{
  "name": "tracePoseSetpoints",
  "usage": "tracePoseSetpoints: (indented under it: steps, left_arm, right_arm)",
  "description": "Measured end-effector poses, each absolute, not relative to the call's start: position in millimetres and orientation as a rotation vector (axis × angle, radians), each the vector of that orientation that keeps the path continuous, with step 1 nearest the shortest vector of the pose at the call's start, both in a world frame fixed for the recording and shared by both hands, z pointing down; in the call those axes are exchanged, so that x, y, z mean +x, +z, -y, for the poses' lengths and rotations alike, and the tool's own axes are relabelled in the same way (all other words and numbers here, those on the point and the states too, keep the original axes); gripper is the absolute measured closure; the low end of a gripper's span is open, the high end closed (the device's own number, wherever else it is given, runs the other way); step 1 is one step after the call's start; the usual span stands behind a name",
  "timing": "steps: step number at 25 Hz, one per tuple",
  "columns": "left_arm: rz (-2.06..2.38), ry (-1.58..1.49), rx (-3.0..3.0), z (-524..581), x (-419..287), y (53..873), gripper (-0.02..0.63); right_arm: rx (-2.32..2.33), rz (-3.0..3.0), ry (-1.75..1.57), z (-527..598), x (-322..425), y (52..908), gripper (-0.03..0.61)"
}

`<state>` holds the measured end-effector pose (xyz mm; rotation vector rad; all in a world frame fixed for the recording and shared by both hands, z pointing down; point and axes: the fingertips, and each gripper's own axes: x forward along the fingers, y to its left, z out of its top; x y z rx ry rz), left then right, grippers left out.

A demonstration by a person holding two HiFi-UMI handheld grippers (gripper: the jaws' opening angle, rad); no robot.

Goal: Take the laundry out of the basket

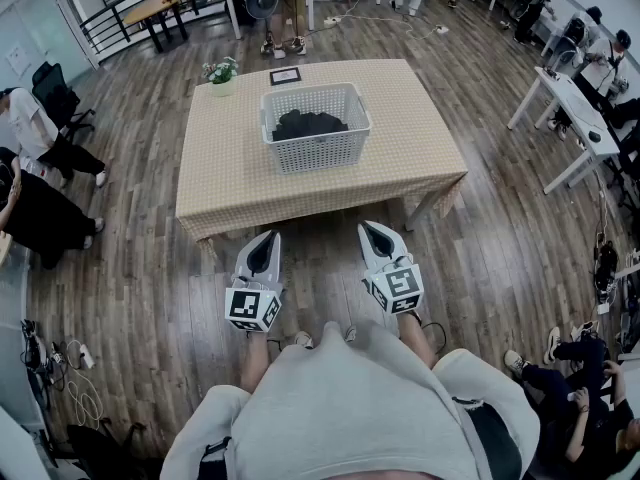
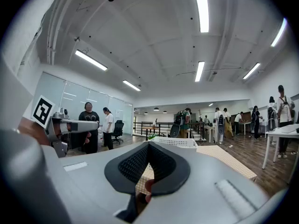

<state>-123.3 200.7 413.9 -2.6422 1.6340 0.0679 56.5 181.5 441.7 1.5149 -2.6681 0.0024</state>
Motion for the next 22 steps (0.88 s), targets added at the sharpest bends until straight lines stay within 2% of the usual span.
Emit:
tracePoseSetpoints:
  steps: [22]
  left_arm:
    - [-1.690,0.046,-2.620,-202,-87,424,0.603]
  right_arm:
    - [1.462,2.750,0.061,-184,91,449,0.580]
